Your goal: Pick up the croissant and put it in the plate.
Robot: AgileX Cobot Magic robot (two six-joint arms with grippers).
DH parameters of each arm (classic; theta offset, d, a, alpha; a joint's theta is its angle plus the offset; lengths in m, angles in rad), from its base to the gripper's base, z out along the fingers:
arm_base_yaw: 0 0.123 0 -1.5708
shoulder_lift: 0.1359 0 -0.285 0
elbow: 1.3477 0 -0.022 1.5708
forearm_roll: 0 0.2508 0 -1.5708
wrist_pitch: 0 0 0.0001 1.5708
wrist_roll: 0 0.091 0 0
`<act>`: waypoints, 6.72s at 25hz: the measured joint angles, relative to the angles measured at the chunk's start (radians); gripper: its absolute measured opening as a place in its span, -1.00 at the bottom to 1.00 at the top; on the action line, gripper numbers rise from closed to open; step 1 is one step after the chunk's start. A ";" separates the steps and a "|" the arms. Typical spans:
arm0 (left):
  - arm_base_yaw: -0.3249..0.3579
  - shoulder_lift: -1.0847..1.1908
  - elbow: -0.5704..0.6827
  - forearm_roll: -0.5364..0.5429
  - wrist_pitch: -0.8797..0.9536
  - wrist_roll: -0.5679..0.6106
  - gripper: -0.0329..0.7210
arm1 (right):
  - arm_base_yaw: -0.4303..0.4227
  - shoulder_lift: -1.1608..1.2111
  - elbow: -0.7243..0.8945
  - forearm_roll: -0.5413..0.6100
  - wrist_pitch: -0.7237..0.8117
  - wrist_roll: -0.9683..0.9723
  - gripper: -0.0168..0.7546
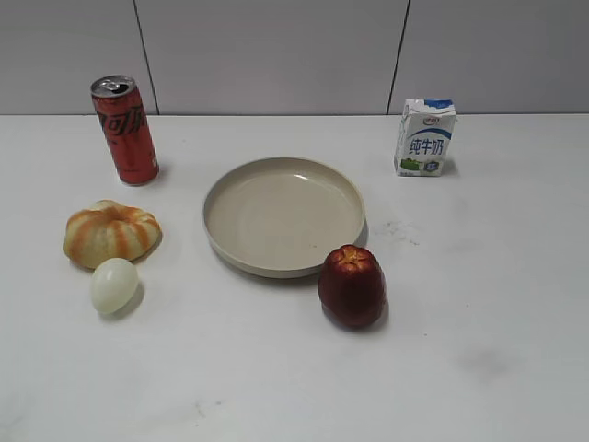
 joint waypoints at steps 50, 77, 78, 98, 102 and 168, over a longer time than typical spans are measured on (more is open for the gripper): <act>-0.075 1.932 -0.612 -0.315 -0.405 0.072 0.71 | 0.000 0.000 0.000 0.000 0.000 0.000 0.58; -0.264 1.803 -0.865 -0.476 -0.273 0.072 -0.49 | 0.000 0.000 0.000 0.000 0.000 0.000 0.58; -0.291 1.810 -0.877 -0.477 -0.296 0.072 -0.49 | 0.000 0.000 0.000 0.000 0.000 0.000 0.58; -0.488 2.101 -0.898 -0.449 -0.489 0.072 0.68 | 0.000 0.000 0.000 0.000 0.000 0.000 0.58; -0.488 2.044 -0.911 -0.413 -0.432 0.072 0.69 | 0.000 0.000 0.000 0.000 0.000 0.000 0.58; 0.025 0.120 0.000 0.045 -0.005 -0.060 0.31 | 0.000 0.000 0.000 0.000 0.000 -0.001 0.58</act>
